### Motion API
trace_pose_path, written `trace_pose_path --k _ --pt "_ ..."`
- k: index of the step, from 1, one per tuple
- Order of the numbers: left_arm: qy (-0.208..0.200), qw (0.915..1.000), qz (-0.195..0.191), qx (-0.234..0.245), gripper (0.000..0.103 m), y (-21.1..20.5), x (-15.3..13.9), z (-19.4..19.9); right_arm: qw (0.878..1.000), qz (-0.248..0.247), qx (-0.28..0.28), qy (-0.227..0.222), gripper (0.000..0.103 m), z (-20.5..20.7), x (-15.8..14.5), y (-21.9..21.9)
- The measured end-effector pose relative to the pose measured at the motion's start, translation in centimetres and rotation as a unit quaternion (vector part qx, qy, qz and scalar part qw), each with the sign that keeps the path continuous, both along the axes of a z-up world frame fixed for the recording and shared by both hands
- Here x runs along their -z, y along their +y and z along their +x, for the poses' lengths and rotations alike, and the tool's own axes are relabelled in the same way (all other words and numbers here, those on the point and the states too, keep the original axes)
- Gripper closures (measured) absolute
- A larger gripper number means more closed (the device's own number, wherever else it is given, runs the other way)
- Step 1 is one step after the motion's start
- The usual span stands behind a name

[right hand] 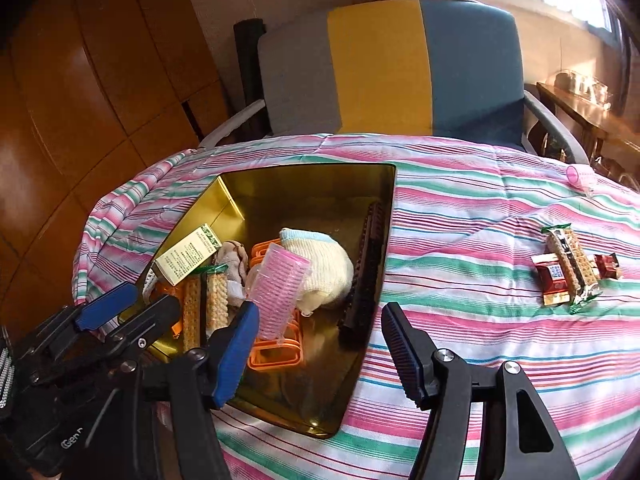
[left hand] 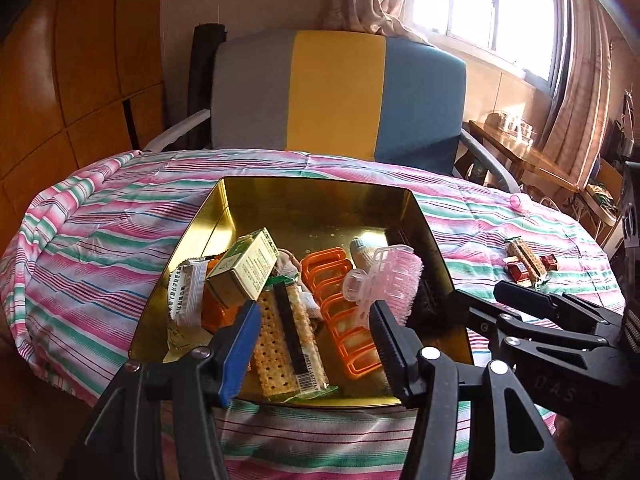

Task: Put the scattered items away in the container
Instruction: 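Open both tools to drop the tea box and roller in the tray, then close right tool on the cracker packet while left tool moves toward the pink roller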

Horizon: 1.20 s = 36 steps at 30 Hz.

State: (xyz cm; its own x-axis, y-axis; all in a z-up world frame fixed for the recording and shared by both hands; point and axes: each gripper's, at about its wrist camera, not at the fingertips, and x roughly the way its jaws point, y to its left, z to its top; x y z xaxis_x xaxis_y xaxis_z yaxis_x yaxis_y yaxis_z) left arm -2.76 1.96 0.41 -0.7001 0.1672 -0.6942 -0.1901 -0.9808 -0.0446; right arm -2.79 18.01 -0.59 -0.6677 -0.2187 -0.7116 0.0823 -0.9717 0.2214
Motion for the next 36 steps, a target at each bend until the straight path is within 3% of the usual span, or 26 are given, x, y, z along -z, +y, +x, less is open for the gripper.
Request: trace_pose_path --k 11,24,30,36 --pt "-0.004 0.9995 -0.009 0.031 0.046 3.9 -0.3 1.4 0.997 0.008 0.077 -0.014 0.035 2.4 1.9 6.4" --pt "-0.047 0.9882 -0.024 0.143 0.046 11.1 2.3 2.8 0.979 -0.012 0.200 -0.043 0.036 6.0 5.6 20.0" --pt "-0.068 0.9785 -0.034 0.192 0.046 14.0 3.6 2.9 0.976 0.002 0.214 -0.046 0.038 3.5 5.1 24.8" --pt "-0.080 0.9715 -0.031 0.221 0.046 16.2 4.3 2.4 0.984 0.011 0.169 -0.059 0.038 -2.5 4.4 26.2"
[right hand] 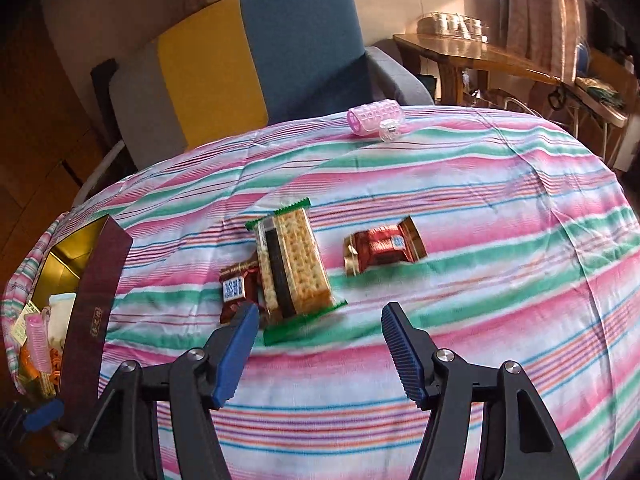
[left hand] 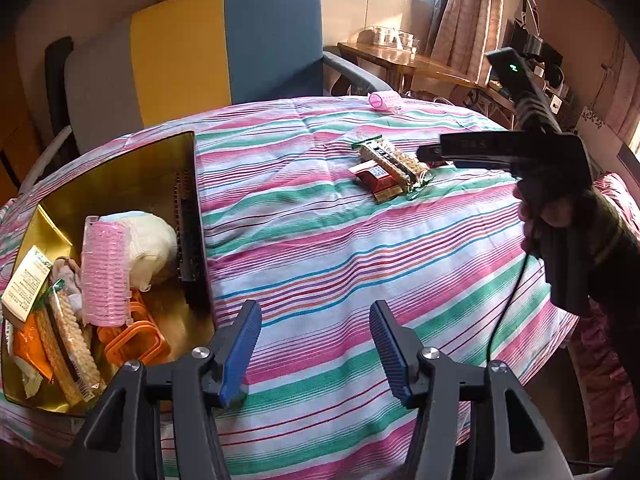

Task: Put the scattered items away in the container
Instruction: 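Close right tool on the cracker packet while left tool moves toward the pink roller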

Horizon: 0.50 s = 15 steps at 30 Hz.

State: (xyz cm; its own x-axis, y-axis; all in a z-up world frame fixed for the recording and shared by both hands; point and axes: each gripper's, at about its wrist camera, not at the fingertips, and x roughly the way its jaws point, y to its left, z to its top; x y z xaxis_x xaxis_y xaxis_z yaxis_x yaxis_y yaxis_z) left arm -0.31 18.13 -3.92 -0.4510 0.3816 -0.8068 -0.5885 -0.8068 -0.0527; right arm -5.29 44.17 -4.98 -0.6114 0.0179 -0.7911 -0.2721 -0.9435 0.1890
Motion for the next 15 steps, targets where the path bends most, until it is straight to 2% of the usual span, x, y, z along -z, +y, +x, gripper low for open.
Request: trace_pose_path --k 7,12,14,15 --pt "-0.015 0.9998 -0.001 0.013 0.046 1.5 0.7 -1.1 0.997 0.027 -0.055 -0.047 0.037 -7.5 1.5 -1.0" --pt "-0.025 0.9996 -0.001 0.015 0.046 1.7 1.1 -1.3 0.991 0.057 -0.070 -0.099 0.038 -9.8 3.7 -1.9" --pt "-0.026 0.9996 -0.001 0.015 0.046 1.7 1.2 -1.4 0.989 0.072 -0.076 -0.101 0.045 -9.4 3.9 -2.0" --pt "-0.026 0.9996 -0.001 0.015 0.046 1.7 1.2 -1.5 0.989 0.077 -0.077 -0.100 0.054 -8.9 3.8 -1.9"
